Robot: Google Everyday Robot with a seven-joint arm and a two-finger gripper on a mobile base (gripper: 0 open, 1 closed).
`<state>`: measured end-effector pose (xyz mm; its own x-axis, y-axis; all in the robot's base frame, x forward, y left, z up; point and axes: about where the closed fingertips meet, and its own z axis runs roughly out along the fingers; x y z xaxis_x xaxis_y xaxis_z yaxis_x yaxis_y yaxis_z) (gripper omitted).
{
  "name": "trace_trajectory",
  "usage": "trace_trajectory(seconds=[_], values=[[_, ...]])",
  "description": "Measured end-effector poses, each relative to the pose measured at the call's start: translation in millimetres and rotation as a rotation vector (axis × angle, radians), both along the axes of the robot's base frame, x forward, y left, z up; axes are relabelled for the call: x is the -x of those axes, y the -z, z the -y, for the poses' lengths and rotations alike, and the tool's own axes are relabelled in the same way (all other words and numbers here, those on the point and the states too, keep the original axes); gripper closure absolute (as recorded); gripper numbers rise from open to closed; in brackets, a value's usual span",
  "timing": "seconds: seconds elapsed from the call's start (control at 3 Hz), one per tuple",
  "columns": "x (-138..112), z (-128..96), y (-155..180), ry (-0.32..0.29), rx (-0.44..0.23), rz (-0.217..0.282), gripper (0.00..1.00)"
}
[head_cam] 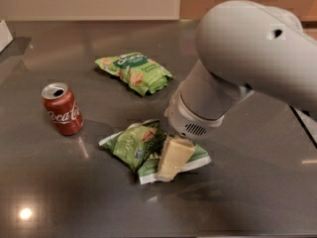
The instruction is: Pick green jalapeno chip bag
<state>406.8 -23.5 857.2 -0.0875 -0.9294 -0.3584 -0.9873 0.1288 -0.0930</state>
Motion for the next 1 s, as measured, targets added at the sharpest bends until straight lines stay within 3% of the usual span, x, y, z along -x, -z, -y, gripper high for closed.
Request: trace_trajectory(seconds=[0.67,1.0], values=[[2.4,-4.5,1.7,-0.031,-0.023,-0.02,0.64],[-7.2,3.1,-19.7,-0.021,-0.045,-0.001,0.87]])
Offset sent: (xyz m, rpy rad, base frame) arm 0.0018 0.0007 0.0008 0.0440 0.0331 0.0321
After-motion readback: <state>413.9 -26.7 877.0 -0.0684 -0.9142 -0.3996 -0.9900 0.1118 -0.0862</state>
